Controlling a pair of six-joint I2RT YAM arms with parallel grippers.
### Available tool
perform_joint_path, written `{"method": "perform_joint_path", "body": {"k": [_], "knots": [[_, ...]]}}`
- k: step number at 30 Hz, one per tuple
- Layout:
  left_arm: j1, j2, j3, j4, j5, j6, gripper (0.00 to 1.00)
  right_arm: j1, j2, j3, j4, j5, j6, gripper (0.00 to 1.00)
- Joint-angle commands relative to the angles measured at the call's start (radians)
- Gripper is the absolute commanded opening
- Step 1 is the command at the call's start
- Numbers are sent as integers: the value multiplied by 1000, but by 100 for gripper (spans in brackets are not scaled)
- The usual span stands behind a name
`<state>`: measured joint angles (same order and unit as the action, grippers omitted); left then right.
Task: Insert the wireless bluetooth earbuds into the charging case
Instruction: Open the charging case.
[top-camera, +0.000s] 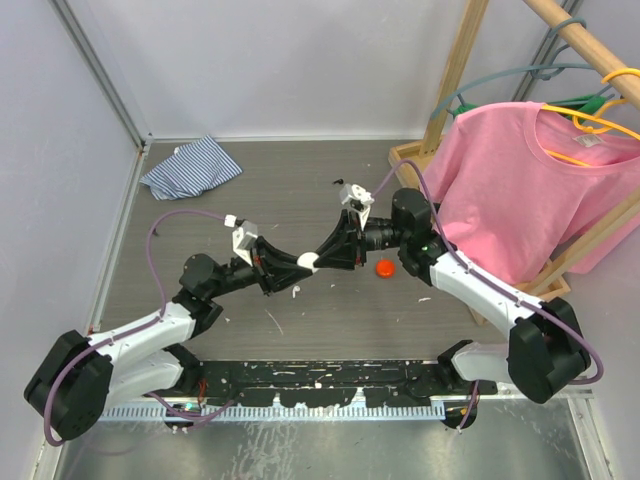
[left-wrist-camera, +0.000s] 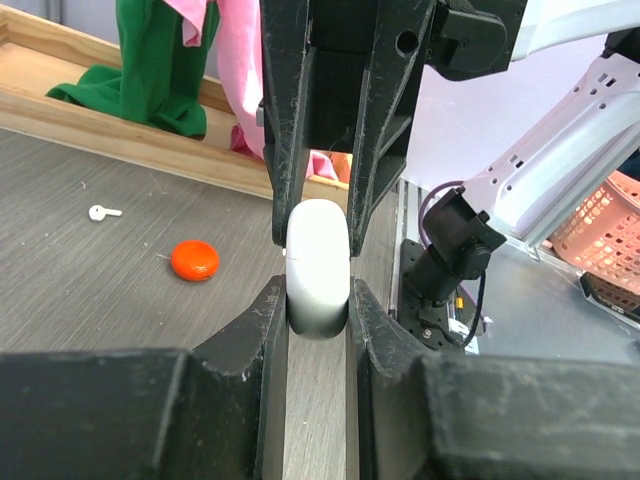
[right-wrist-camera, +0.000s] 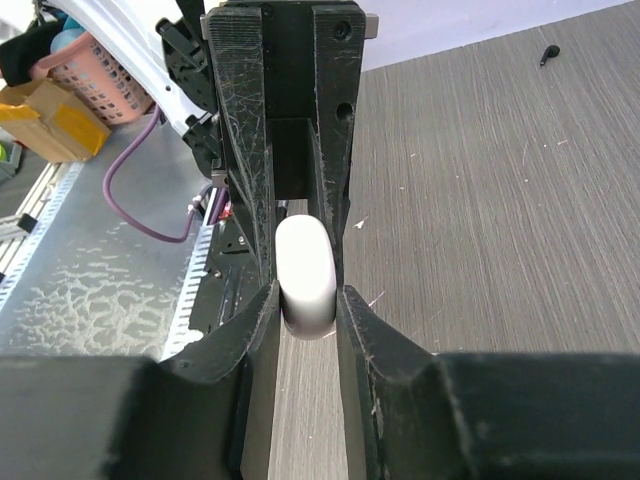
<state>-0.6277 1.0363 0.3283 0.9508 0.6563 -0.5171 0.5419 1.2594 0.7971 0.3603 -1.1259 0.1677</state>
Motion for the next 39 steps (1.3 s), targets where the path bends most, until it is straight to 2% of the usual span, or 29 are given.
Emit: {"method": "perform_joint_path", "body": {"k": [1,4,8,12,17,28,35,39], "knots": [[4,-32,49,6,31,29,15,6,-24,95,-120,-6,-113,7],[3,-61,51,-57,36,66,26,6,-38,141,-284,27,-217,2],[4,-105,59,-130,51,116,39,6,-38,216,-475,61,-335,1],[5,-125,80,-196,69,155,44,7,-30,264,-577,68,-397,1],[5,-105,101,-199,90,151,47,31,-16,317,-697,120,-469,1],[5,-59,117,-203,103,144,44,91,25,399,-811,214,-537,1],[5,-47,120,-204,111,147,32,112,26,423,-831,241,-547,1],[5,-47,119,-202,112,147,20,126,28,436,-841,254,-550,1]]}}
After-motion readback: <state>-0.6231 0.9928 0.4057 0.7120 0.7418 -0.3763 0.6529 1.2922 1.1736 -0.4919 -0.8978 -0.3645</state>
